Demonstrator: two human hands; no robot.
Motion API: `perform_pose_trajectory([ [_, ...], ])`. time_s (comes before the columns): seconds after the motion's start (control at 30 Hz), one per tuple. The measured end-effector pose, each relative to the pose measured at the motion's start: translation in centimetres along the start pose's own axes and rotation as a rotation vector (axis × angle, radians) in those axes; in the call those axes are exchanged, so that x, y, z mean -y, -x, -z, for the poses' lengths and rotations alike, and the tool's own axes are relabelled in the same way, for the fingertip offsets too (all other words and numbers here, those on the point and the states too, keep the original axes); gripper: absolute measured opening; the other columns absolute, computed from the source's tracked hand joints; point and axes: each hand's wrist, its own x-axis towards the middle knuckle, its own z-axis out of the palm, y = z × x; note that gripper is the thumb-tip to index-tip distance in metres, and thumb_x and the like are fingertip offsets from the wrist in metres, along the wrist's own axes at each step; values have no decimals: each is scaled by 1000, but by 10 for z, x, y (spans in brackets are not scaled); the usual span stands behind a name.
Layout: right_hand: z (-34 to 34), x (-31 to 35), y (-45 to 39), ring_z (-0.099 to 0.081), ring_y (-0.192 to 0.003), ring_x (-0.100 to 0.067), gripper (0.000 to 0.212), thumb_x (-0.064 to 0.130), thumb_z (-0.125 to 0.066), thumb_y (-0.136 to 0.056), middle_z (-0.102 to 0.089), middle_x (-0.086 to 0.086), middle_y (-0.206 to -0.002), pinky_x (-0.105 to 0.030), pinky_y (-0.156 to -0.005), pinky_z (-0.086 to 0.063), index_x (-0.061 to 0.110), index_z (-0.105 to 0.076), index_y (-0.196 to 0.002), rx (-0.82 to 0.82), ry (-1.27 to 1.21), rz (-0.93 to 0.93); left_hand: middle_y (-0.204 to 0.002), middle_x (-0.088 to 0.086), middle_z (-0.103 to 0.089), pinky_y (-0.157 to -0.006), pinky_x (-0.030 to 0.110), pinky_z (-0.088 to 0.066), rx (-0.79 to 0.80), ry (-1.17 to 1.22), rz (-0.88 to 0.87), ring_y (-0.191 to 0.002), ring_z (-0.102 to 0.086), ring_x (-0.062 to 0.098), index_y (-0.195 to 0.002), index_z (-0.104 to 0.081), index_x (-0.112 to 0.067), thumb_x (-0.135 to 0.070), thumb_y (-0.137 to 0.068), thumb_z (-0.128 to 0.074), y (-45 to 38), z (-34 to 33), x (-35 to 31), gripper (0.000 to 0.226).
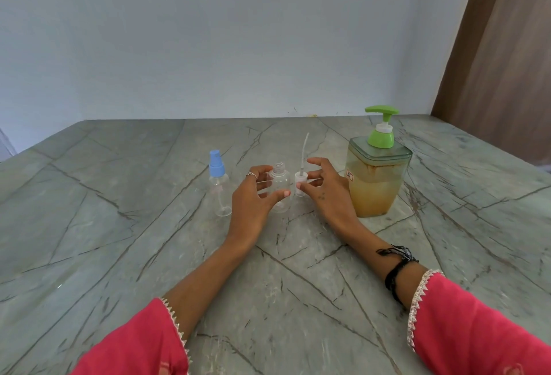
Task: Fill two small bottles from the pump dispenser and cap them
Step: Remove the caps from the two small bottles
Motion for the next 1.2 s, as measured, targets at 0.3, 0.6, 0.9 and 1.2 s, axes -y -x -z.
perform_pose_trajectory([
  [0.3, 1, 2, 2, -60, -88, -4, 51, 24, -67, -88, -58, 1, -113, -11, -70, -45, 24, -43, -134, 13, 22, -8, -118, -4, -52, -68, 0, -40, -6, 25, 28, -102, -47, 3, -131, -44, -20, -26, -73, -76, 1, -1, 0, 66],
  [0.6, 11, 12, 10, -50, -124, -21, 63, 18, -69, -87, -48, -14, -139, -23, -93, -40, 15, -35, -140, -22, 133, 17, -130, -3, -45, -93, 11, -33, -47, 68, -66, -116, -40, 2, -137, -36, -17, -18, -71, -78, -1, -1, -5, 78],
  [0.9, 17, 53, 33, -55, -80, 10, 8, 15, -61, -92, -62, 13, -90, -4, -73, -44, 17, -63, -100, -75, 216, 269, -102, -14, -54, -84, 14, -46, -100, -84, -516, -95, -54, -3, -110, -57, -24, -13, -84, -65, 9, 4, -20, 29],
  [1.2, -12, 93, 26, -63, -86, -7, 8, 16, -60, -91, -69, 4, -92, -29, -78, -54, 15, -66, -97, 1, 96, 352, -106, -10, -49, -84, 14, -30, -458, -308, -534, -101, -32, -1, -110, -59, -18, -32, -79, -70, -2, 57, -32, 36],
])
